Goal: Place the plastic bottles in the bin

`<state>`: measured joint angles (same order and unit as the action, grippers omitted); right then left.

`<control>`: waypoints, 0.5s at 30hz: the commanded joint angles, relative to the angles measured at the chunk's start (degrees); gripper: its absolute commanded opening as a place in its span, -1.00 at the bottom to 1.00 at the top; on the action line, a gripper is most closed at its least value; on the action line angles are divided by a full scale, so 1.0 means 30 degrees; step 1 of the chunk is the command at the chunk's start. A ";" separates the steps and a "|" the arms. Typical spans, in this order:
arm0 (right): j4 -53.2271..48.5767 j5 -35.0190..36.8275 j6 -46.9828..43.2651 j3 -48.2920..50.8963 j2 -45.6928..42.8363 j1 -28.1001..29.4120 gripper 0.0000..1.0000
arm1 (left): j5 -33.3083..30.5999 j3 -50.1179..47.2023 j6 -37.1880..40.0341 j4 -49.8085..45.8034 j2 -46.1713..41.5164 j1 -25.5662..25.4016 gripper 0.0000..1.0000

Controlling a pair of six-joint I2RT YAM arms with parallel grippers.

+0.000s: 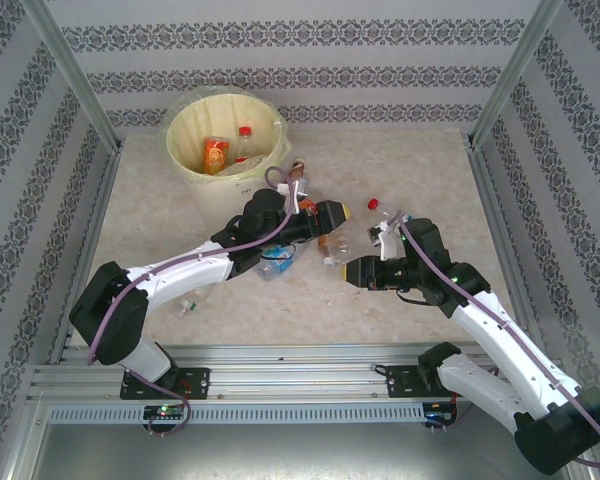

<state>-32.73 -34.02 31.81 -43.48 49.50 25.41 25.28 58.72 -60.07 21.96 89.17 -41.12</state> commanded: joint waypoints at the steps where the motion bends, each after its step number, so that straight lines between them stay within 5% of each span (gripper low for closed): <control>1: 0.0598 -0.0466 0.0238 -0.0520 -0.0327 0.0257 -0.44 | 0.0224 -0.0207 -0.0306 0.0975 0.0220 0.0202 0.89; 15: 0.0166 0.0440 0.0108 -0.0476 -0.0414 0.0568 -0.43 | 0.0766 -0.0061 -0.0252 0.1386 0.0400 0.0261 0.25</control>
<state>-32.56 -33.80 31.77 -43.48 48.88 26.17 25.93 58.72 -61.36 22.79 89.84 -41.10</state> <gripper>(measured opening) 0.312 0.643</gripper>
